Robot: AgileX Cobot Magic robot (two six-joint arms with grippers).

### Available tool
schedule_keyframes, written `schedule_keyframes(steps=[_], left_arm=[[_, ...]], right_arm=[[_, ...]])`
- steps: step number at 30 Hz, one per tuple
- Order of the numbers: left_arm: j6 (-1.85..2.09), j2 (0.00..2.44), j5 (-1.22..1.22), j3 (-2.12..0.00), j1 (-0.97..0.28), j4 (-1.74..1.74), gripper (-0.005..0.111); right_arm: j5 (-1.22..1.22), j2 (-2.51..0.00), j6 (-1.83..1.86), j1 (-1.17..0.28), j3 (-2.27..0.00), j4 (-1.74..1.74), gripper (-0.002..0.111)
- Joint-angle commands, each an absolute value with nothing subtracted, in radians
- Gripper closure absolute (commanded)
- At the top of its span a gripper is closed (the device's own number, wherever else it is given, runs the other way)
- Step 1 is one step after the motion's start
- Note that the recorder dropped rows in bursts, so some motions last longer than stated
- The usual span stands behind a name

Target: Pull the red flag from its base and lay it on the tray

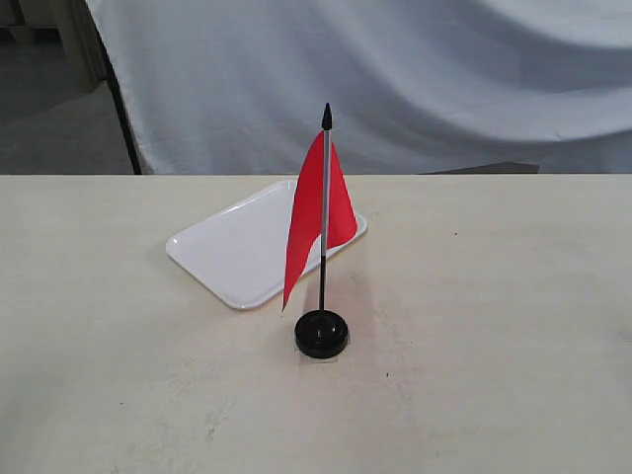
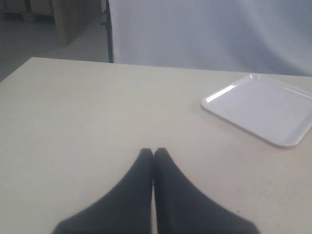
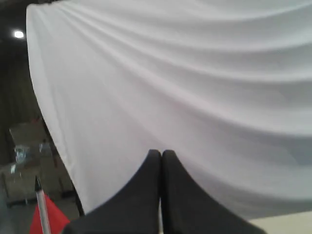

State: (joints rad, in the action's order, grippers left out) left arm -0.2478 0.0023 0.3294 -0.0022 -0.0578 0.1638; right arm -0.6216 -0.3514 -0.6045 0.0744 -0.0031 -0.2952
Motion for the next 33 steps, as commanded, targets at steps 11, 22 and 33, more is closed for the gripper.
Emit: schedule_keyframes(steps=[11,22,33], left_arm=[[-0.243,0.0,0.322,0.0,-0.057,0.159,0.107],[-0.243,0.0,0.322,0.0,-0.057,0.159,0.107],[-0.243,0.0,0.322,0.0,-0.057,0.159,0.107]], right_arm=[[-1.154,-1.396,-0.471,0.0,-0.096,-0.701,0.109],[-0.998,-1.666,-0.323,-0.426,-0.259,-0.531,0.109],[-0.958,-1.652,-0.276,-0.456,-0.26,-0.413,0.093]])
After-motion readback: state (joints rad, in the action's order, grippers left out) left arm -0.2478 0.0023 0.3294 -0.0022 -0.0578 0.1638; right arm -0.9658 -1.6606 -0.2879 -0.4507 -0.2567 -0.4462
